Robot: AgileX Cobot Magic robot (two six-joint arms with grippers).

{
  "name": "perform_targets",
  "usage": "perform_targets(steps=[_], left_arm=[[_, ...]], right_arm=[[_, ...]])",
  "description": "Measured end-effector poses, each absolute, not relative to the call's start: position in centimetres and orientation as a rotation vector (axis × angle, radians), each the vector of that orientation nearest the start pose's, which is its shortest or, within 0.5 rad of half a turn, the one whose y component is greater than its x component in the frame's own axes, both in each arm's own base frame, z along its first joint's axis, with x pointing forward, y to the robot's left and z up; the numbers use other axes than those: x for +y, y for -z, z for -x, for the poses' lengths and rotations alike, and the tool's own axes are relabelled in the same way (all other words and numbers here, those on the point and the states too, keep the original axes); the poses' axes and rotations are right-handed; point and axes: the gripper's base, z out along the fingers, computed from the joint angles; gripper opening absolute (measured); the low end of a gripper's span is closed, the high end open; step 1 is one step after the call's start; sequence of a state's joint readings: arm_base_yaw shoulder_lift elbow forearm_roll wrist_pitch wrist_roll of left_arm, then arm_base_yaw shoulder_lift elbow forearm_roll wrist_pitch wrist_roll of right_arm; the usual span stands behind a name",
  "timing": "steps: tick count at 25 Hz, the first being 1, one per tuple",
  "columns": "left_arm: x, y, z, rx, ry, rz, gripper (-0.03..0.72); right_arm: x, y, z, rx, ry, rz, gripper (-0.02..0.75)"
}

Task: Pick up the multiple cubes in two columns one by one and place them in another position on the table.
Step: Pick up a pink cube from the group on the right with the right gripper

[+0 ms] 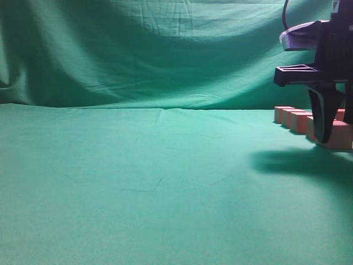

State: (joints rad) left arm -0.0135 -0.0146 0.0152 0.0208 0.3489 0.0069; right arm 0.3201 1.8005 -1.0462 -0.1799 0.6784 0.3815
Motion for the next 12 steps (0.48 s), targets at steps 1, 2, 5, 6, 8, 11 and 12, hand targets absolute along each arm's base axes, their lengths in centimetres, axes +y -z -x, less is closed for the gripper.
perform_targets(steps=[1,2,5,6,8,11,12], left_arm=[[0.0,-17.7,-5.3,1.833,-0.016,-0.032,0.0],[0.0,-17.7,-5.3,1.833,-0.016,-0.032,0.0],[0.0,-17.7,-5.3,1.833,-0.016,-0.032,0.0],[0.0,-17.7,-5.3,1.833,-0.016,-0.032,0.0],[0.0,-17.7,-5.3,1.833,-0.016,-0.032,0.0],[0.0,-17.7,-5.3,1.833,-0.016,-0.032,0.0],[0.0,-17.7,-5.3,1.833,-0.016,-0.032,0.0]], right_arm=[[9.5,-16.5,-31.9,2.9,0.074,0.092,0.272],[9.4,-16.8,-32.0,2.915,0.089,0.098,0.272],[9.8,-18.2,-32.3,2.971,0.09,0.165,0.272],[10.0,-18.9,-32.4,2.981,0.068,0.205,0.272],[10.6,-20.6,-32.6,2.981,-0.014,0.327,0.272],[11.9,-23.1,-33.2,2.921,-0.173,0.515,0.272],[12.3,-23.8,-33.4,2.888,-0.223,0.574,0.272]])
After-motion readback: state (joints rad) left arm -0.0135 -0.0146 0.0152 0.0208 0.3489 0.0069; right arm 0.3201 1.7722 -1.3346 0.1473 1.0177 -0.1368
